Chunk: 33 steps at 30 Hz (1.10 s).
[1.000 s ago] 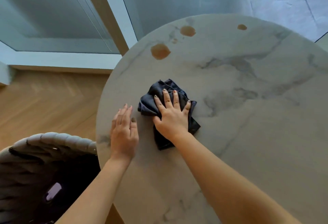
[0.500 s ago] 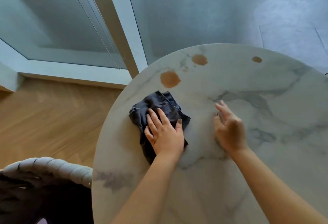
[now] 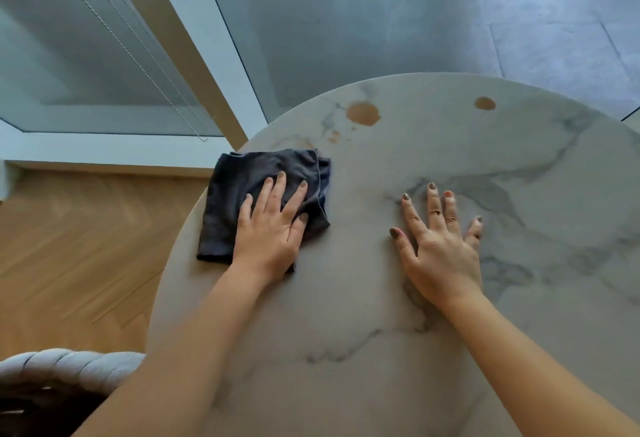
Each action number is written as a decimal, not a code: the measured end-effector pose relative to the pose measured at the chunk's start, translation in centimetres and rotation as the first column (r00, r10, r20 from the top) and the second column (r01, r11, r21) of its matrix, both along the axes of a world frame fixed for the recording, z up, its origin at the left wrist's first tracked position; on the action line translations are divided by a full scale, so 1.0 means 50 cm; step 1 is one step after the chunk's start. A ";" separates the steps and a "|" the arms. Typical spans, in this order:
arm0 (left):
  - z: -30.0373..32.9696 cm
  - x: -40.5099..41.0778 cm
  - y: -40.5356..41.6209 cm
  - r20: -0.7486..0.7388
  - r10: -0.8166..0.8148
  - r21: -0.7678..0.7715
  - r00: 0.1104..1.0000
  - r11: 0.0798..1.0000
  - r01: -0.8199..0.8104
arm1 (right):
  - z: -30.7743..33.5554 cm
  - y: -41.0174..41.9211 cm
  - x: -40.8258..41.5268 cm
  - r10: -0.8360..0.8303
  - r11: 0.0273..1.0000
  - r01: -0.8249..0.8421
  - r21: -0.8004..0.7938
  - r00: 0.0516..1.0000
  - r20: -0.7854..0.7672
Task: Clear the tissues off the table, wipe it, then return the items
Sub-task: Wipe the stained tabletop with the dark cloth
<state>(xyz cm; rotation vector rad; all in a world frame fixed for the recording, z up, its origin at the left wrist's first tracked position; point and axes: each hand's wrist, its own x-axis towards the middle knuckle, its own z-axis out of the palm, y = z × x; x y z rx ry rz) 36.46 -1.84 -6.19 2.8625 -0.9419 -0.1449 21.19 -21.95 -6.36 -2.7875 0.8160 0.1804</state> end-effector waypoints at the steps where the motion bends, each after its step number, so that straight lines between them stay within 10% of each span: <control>1: 0.002 -0.009 0.030 -0.009 -0.049 -0.009 0.999 0.999 0.049 | 0.000 0.000 0.001 0.002 1.000 -0.002 -0.001 1.000 0.000; 7: 0.005 0.103 -0.048 -0.006 0.246 0.069 0.969 0.967 -0.245 | 0.001 0.000 0.002 -0.004 1.000 0.004 -0.006 1.000 -0.010; 15: 0.005 0.019 -0.048 -0.011 -0.121 0.089 0.993 0.989 0.122 | 0.001 -0.003 -0.003 -0.002 1.000 0.002 0.014 1.000 0.004; 21: 0.004 0.139 -0.073 -0.017 0.183 0.090 0.983 0.979 -0.180 | -0.002 -0.002 -0.002 -0.002 1.000 0.002 0.001 1.000 0.018; 28: -0.005 0.010 -0.088 0.012 -0.286 0.089 0.958 0.955 0.283 | 0.008 -0.022 0.000 0.050 0.999 -0.050 0.010 0.999 0.004; 33: 0.001 0.126 -0.085 -0.040 0.144 0.056 0.989 0.988 -0.142 | 0.002 -0.077 -0.012 0.161 0.987 -0.161 -0.001 0.984 0.081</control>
